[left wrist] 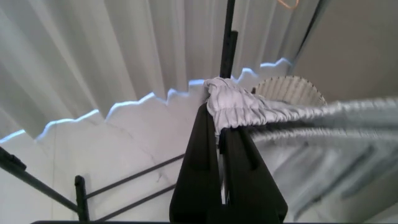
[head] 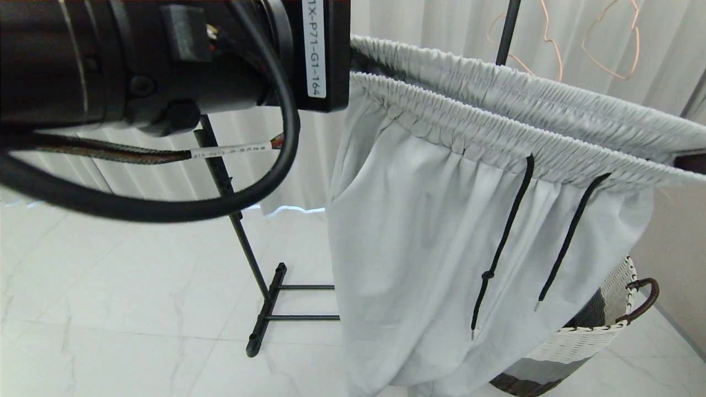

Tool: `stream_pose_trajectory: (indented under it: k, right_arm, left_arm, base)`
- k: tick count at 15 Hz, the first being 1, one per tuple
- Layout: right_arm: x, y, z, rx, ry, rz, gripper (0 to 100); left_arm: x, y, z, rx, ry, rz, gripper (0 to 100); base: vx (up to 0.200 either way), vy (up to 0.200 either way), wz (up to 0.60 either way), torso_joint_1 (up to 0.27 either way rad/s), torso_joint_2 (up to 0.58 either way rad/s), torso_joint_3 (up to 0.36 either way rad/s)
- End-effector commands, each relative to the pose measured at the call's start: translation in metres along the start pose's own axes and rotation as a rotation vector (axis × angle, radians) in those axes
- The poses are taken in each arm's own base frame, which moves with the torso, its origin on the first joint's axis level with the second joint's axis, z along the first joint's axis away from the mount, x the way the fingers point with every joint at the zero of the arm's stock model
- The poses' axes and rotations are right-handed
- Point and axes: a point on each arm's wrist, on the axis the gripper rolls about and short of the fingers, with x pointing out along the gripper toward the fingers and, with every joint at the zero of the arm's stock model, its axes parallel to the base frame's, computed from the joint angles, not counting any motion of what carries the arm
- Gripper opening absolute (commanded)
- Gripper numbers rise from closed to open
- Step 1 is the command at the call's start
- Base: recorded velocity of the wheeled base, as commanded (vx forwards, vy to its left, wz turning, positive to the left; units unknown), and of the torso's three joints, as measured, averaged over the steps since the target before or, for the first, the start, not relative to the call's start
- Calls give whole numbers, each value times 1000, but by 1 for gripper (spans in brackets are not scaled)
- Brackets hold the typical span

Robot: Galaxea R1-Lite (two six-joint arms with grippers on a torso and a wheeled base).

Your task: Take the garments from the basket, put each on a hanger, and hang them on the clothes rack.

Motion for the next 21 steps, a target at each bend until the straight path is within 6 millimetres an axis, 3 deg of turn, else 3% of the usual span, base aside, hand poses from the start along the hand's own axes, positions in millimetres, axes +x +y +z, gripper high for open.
stream_pose_trajectory:
  k: [1,4,7,11,15,16,18,21]
  right_arm:
    - [-33,15,-13,-55,0,177,0]
    - [-34,22,-15,-90,12,272,0]
    - [-32,22,-15,-89,18,254,0]
    - [-7,16,-9,-82,62,-69,0]
    - [26,21,8,-58,-39,-82,0]
    - [43,24,19,-46,-104,-80,0]
    - [59,28,31,-33,-188,-73,0]
    - [71,31,38,-30,-233,-66,0]
  left_arm:
    - [14,-6,2,-1,0,19,0]
    - [19,-7,-1,1,11,31,0]
    - [17,-5,-2,6,18,34,0]
    - [-29,15,-14,52,114,26,0]
    - [-61,27,-41,61,162,7,0]
    - [-80,21,-46,40,153,-71,0]
    - [-98,12,-49,32,138,-176,0]
    - [-118,-1,-48,38,113,-324,0]
  base:
    - [0,0,0,0,0,0]
    - [0,0,0,0,0,0]
    - [0,0,0,0,0,0]
    - [0,0,0,0,0,0]
    - [0,0,0,0,0,0]
    - [0,0,0,0,0,0]
    - [0,0,0,0,0,0]
    - [0,0,0,0,0,0]
